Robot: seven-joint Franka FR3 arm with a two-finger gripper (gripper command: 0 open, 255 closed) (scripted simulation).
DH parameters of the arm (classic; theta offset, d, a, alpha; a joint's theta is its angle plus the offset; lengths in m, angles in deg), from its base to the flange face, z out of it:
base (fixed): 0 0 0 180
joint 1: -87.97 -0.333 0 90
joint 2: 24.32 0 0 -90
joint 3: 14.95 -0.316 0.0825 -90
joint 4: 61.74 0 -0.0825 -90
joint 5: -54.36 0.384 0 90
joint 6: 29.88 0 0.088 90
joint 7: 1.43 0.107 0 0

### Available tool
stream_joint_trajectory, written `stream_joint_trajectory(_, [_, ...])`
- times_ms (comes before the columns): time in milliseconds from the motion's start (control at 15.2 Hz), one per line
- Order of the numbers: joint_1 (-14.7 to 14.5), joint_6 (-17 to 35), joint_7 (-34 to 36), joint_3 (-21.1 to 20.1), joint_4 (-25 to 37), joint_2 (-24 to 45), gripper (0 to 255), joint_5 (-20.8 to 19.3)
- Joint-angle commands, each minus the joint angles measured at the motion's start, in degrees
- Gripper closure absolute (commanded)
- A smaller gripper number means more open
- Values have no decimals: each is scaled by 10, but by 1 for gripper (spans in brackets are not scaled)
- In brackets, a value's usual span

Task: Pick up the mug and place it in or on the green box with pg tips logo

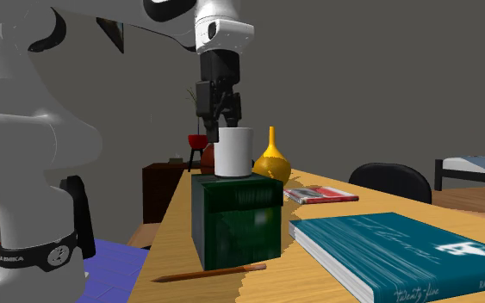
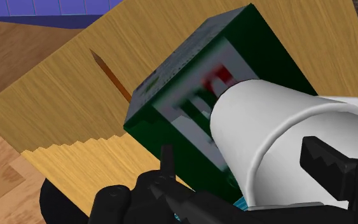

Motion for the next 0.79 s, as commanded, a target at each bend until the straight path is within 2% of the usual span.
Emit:
stream_joint_trajectory(0, [0, 0, 0, 0, 0, 0, 0, 0])
stream_joint_trajectory(264, [4, -74, 2, 9, 68, -6, 0, -8])
stream_joint_trajectory(726, [4, -74, 2, 9, 68, -6, 0, -8])
